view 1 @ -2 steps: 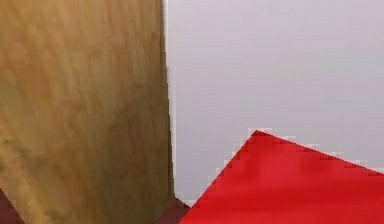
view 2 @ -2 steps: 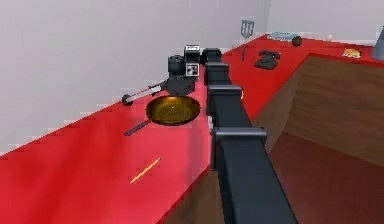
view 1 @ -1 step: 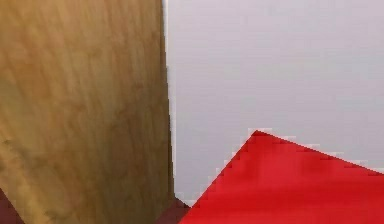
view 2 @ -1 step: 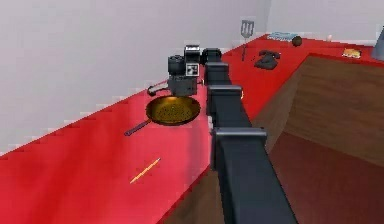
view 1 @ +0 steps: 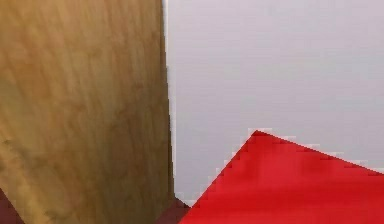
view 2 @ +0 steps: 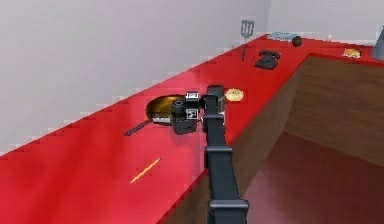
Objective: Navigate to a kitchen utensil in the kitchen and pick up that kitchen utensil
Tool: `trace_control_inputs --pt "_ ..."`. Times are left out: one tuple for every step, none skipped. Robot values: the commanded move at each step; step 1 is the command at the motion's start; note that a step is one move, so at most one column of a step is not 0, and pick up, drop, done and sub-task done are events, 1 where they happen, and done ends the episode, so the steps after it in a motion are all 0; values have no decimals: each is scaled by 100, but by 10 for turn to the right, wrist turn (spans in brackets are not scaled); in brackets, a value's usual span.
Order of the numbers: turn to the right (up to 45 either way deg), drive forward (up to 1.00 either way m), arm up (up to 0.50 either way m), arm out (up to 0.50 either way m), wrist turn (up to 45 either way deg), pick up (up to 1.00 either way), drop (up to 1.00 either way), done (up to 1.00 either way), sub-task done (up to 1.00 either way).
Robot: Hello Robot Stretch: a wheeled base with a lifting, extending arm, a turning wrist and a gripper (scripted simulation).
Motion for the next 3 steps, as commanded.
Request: trace_control_inputs --pt "0 0 0 0 0 100 0 0 0" --pt "0 0 10 0 0 0 0 0 0" --pt "0 0 0 0 0 0 0 100 0"
